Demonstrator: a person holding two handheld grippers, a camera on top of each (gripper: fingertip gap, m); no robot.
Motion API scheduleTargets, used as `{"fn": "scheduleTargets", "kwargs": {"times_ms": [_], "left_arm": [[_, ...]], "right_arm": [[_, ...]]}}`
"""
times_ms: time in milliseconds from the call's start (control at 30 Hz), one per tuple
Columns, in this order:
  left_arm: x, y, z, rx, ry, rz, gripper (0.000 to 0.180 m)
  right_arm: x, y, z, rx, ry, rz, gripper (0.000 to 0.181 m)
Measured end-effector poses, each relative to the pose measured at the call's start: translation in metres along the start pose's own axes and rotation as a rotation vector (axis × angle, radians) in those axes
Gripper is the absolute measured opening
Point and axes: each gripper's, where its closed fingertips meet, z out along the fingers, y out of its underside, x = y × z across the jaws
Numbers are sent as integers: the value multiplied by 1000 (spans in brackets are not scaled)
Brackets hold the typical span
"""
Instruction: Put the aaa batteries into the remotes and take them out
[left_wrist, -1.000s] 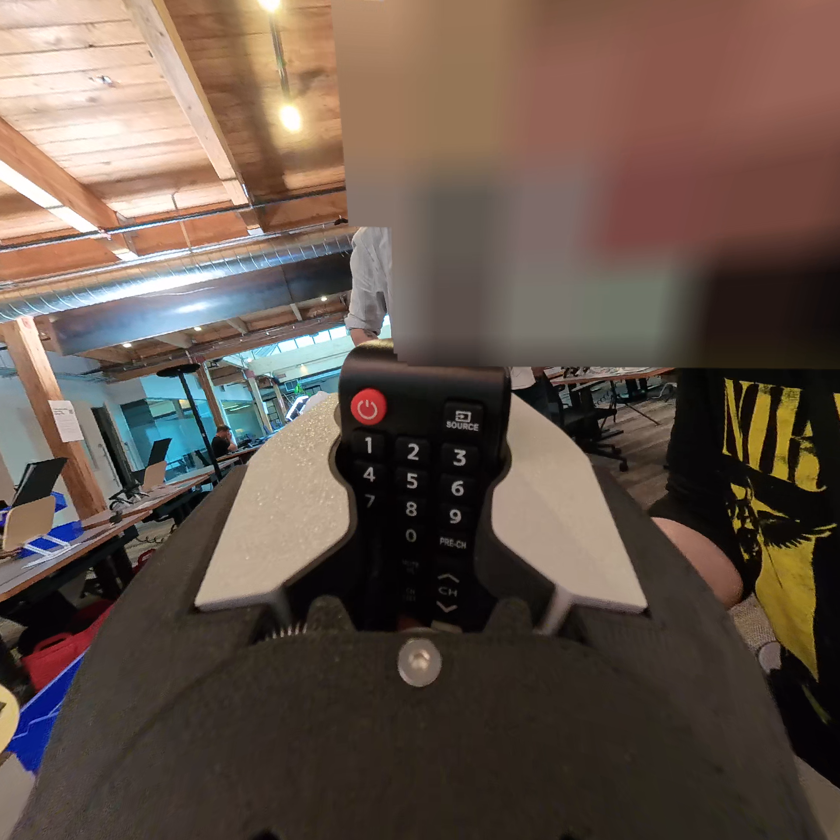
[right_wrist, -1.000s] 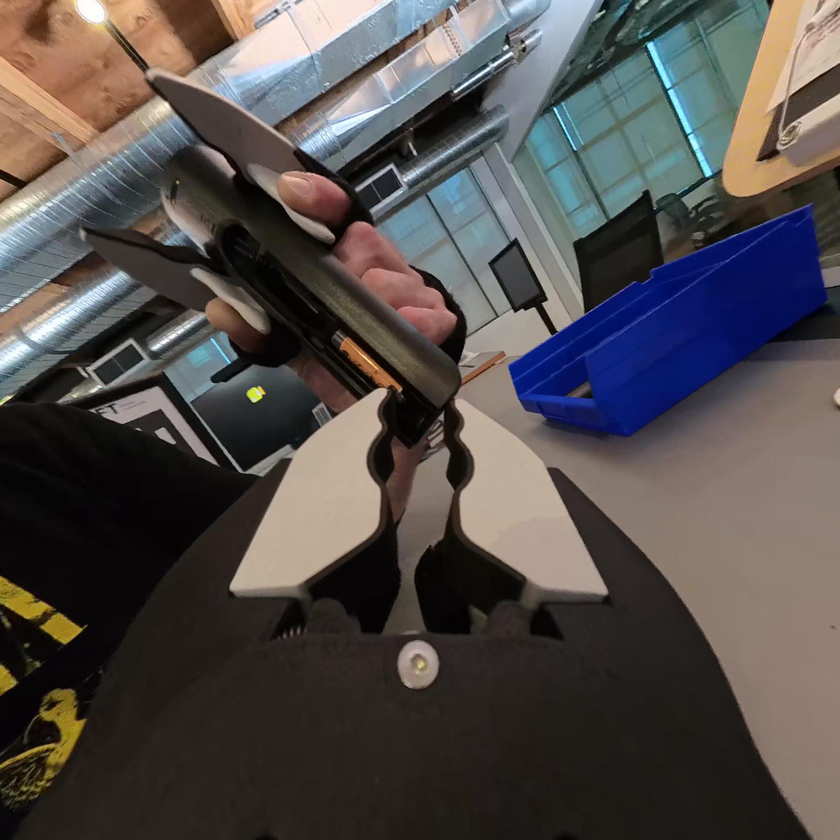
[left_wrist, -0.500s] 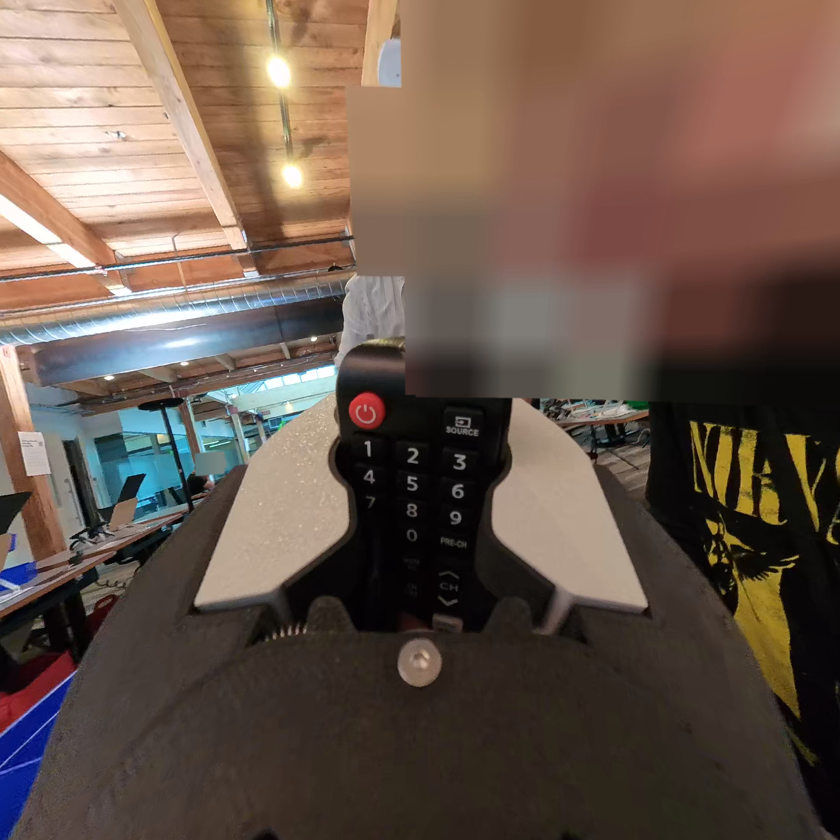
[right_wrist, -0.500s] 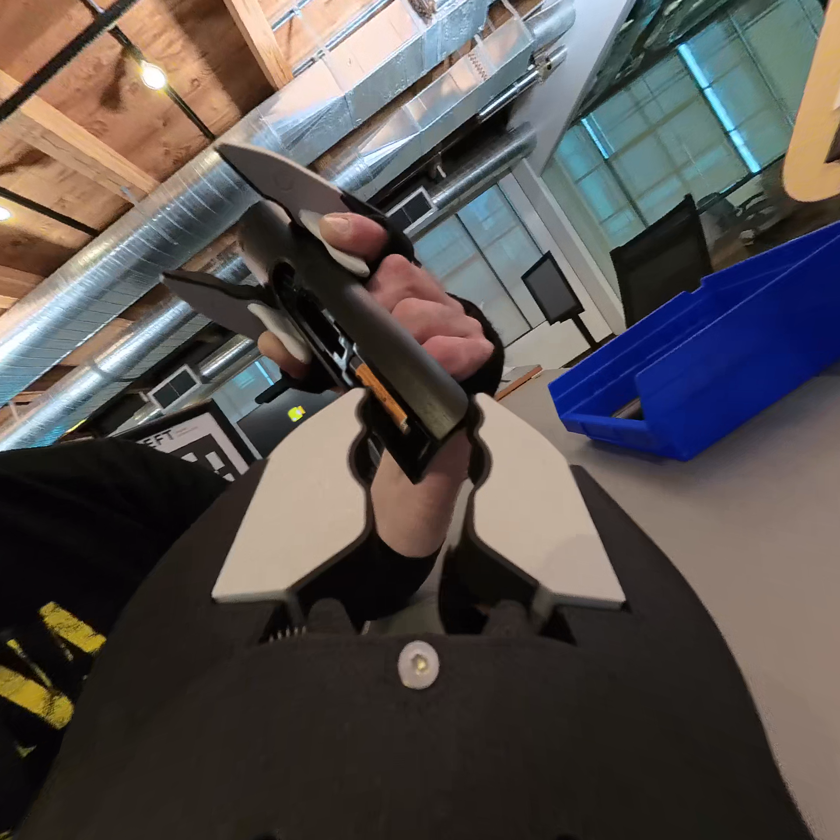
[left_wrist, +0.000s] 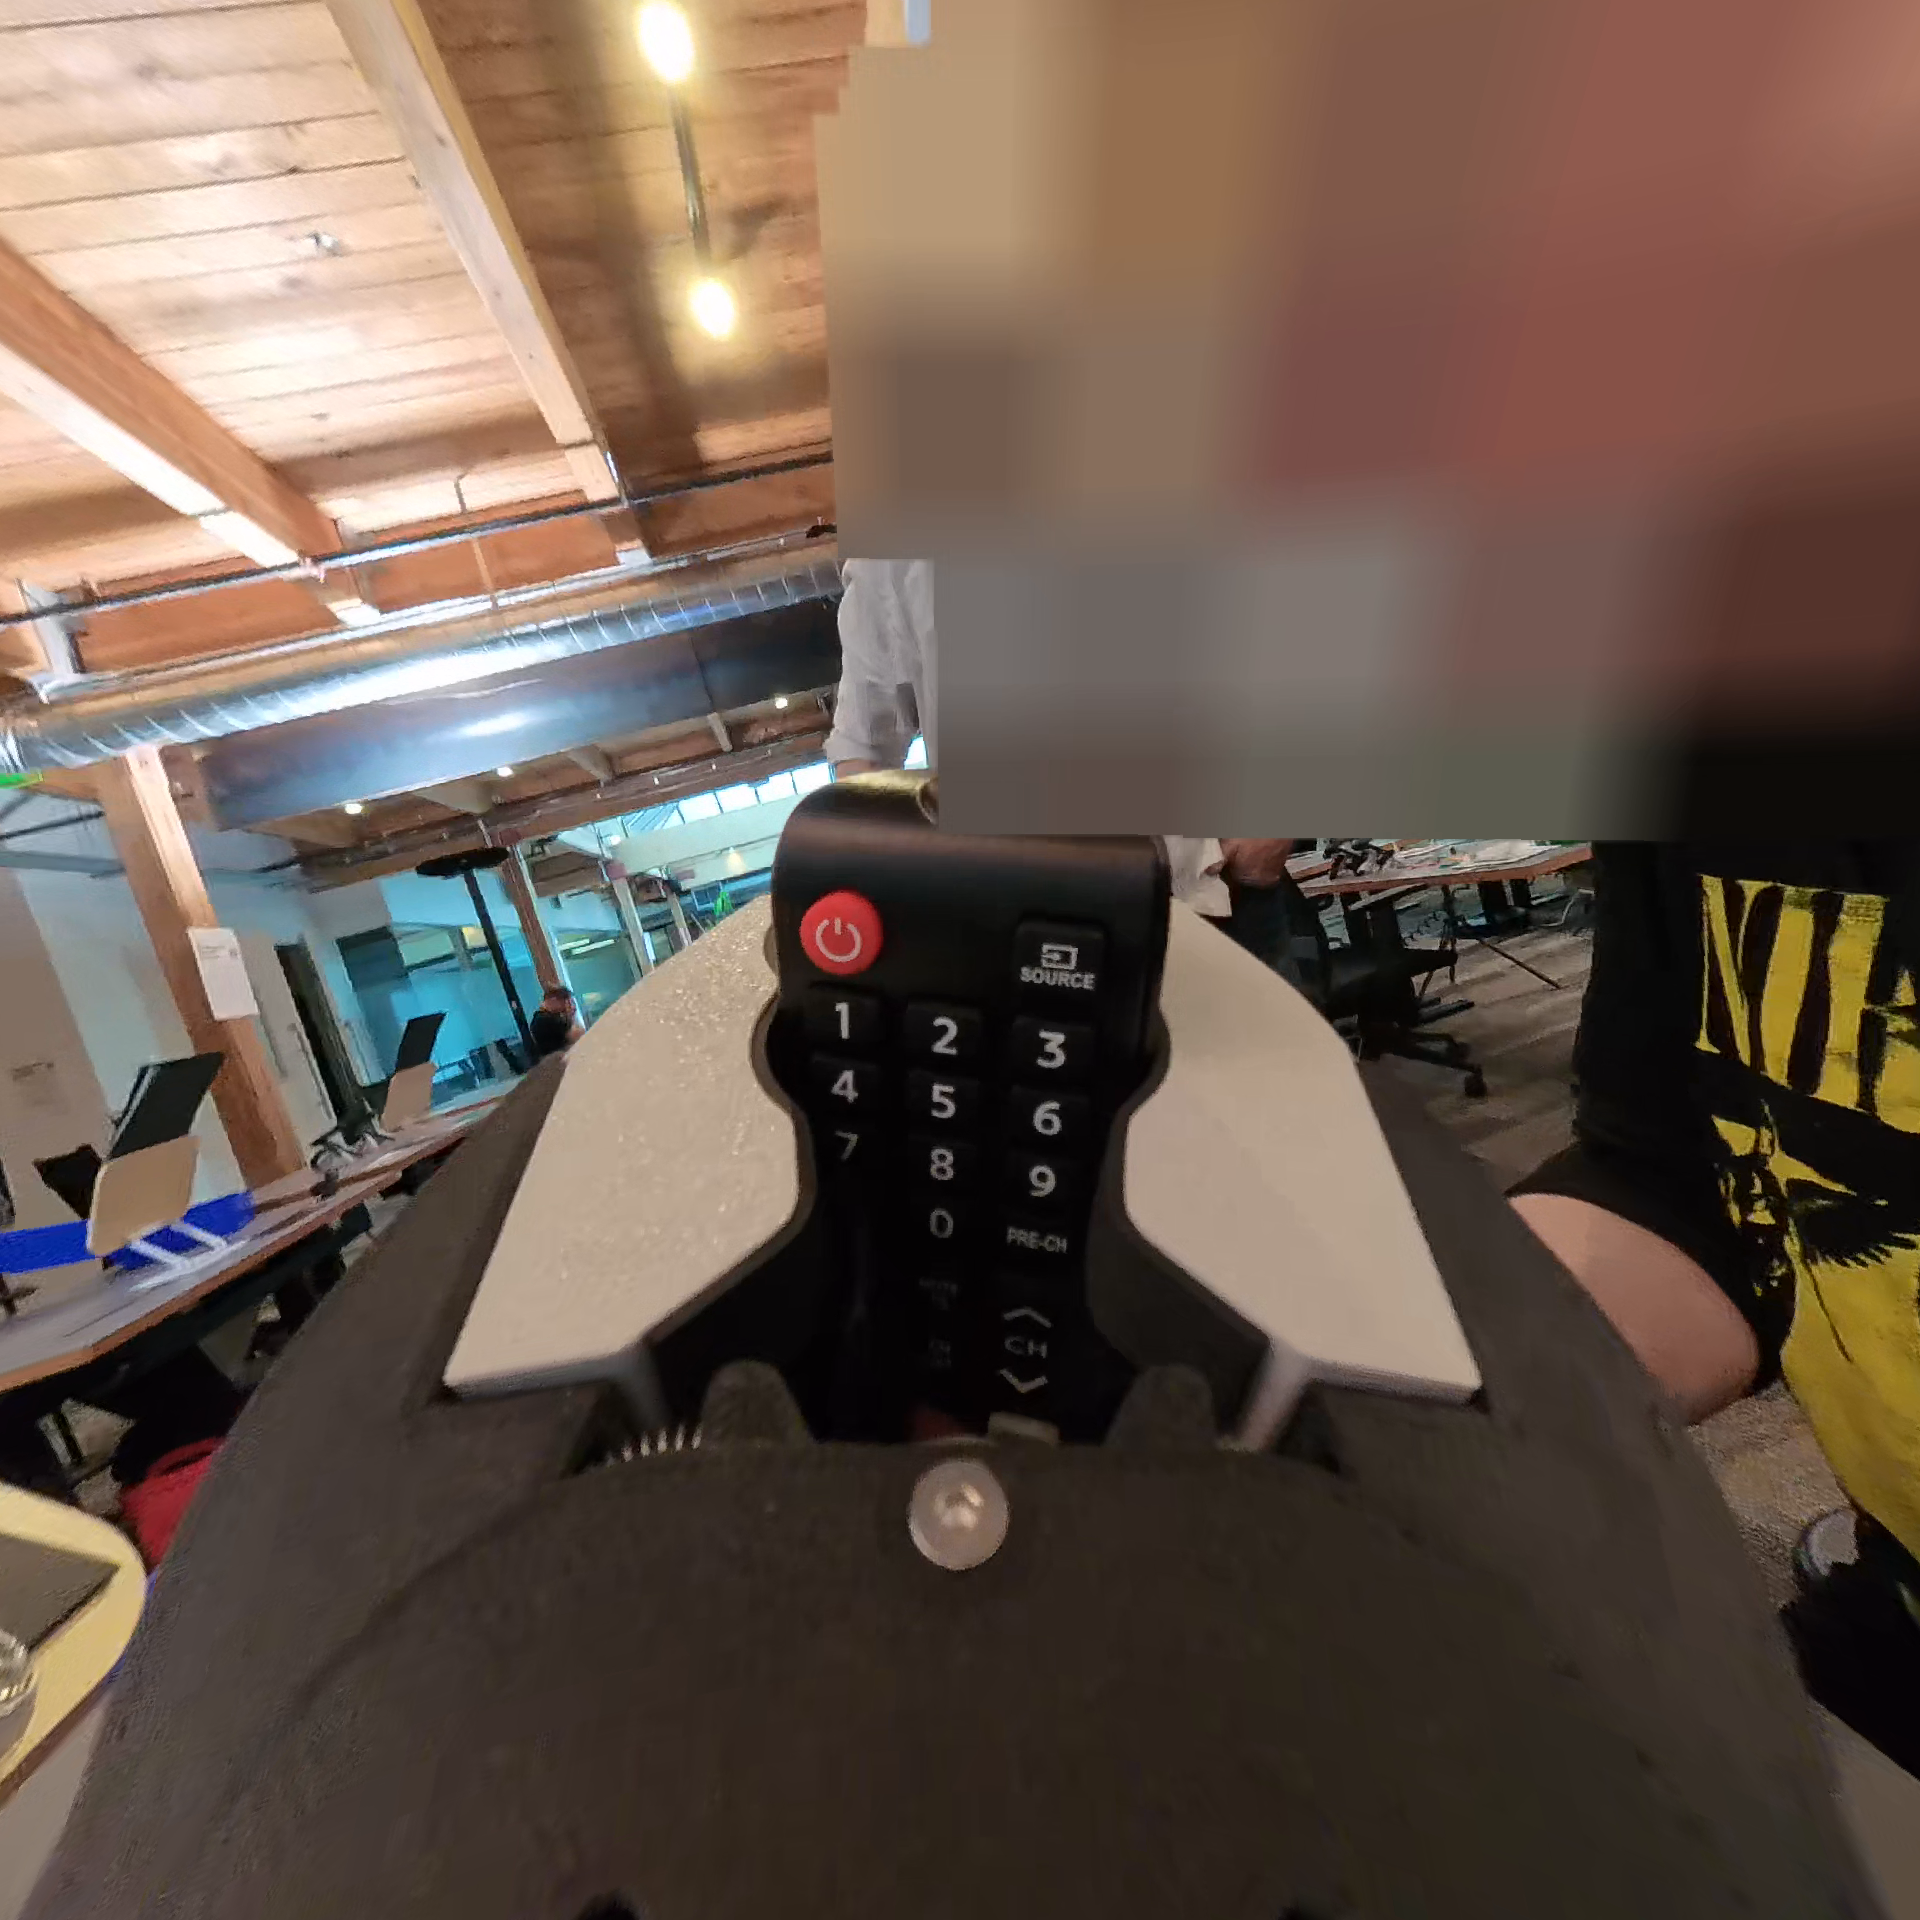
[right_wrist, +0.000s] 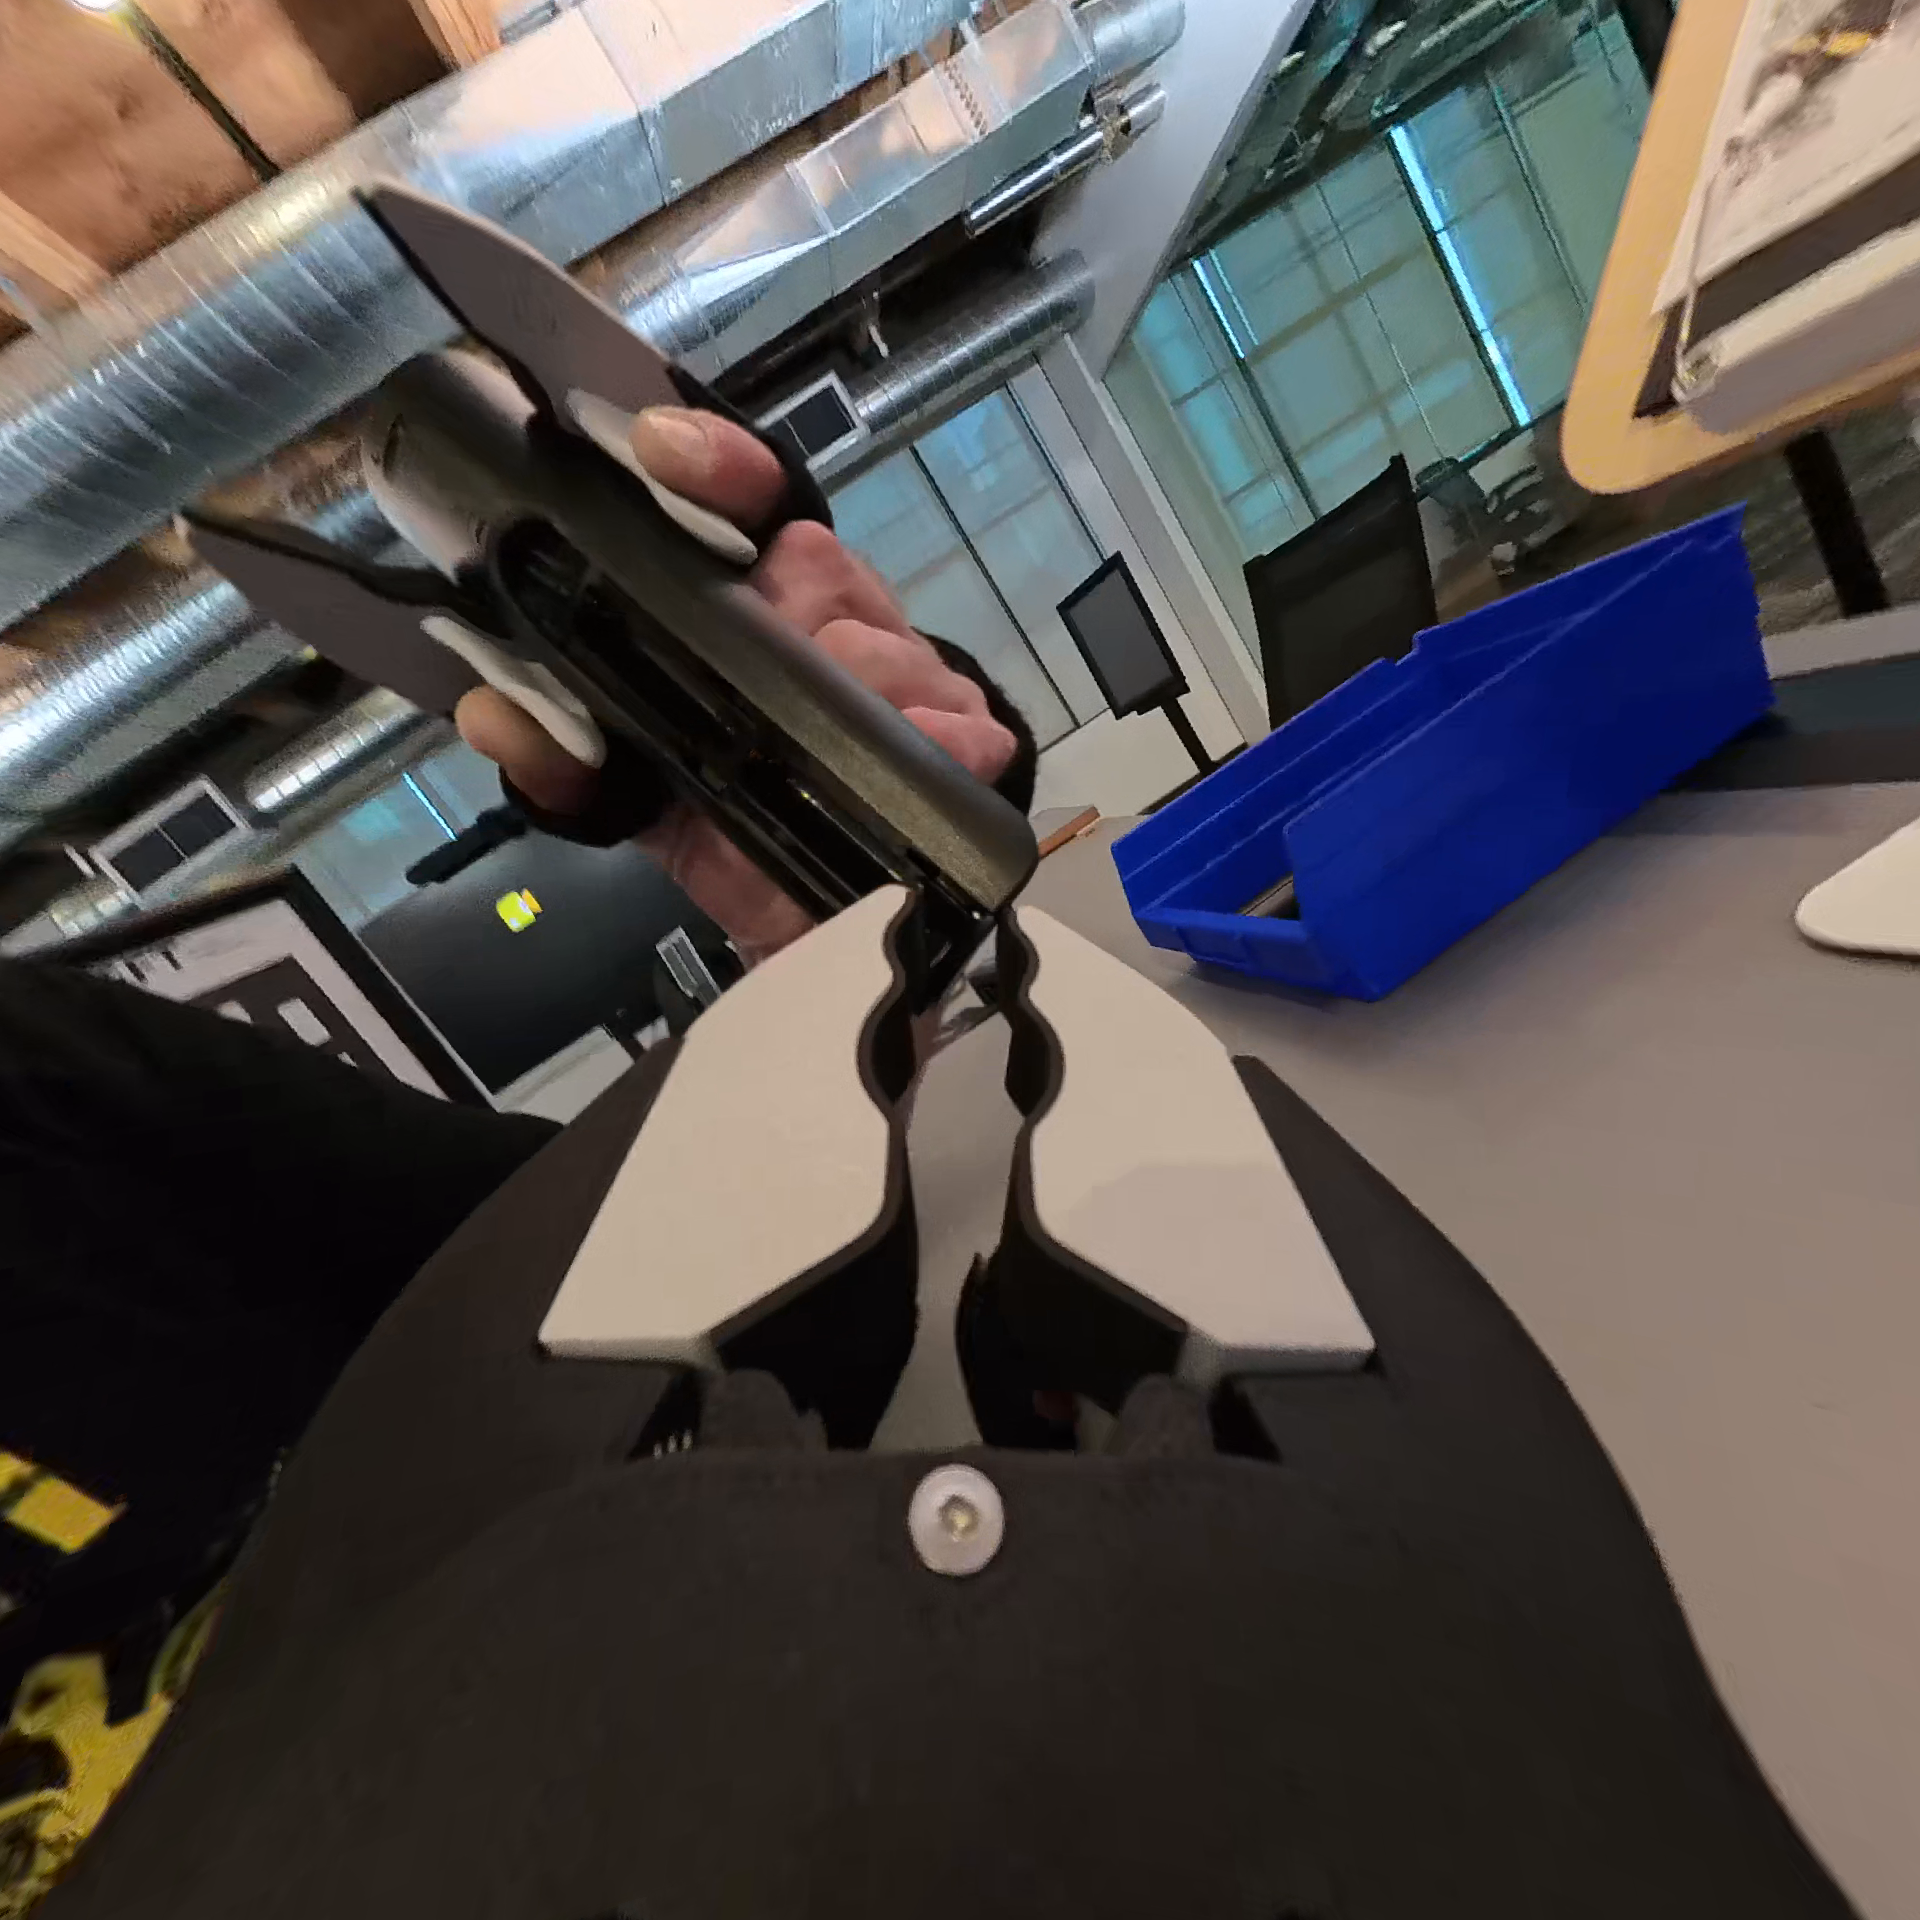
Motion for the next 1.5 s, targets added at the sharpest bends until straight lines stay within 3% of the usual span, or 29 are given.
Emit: {"fn": "scheduleTargets", "kwargs": {"times_ms": [100, 133, 200, 300, 667, 933, 1167, 1267, 1400, 1500], "left_arm": [[-17, 21, -12, -64, -50, -21, 59], [-27, 31, -20, -69, -81, -55, 59], [-40, 34, -34, -23, -135, -122, 59], [-46, 32, -46, -90, -182, -65, 59], [-70, 43, -65, -113, -226, -89, 59], [-51, 45, -86, -157, -289, -107, 60], [-42, 26, -139, -169, -399, -92, 60], [-39, 21, -155, -148, -418, -103, 60], [-39, 18, -171, -124, -439, -117, 60], [-38, 15, -179, -141, -439, -113, 60]], "right_arm": [[24, 5, -2, 18, 55, 48, 14], [39, 13, -5, 8, 91, 99, 7], [58, 6, -21, 159, 110, 151, 0], [77, 5, -34, 96, 211, 89, 0], [79, 9, -42, -48, 127, 100, 1], [37, 46, -43, -526, 134, -192, 27], [-16, 142, -30, -1022, -71, -505, 25], [-12, 181, -23, -1206, -116, -615, 34], [9, 207, -17, -1385, -119, -681, 30], [21, 212, -10, -1441, -103, -711, 14]]}}
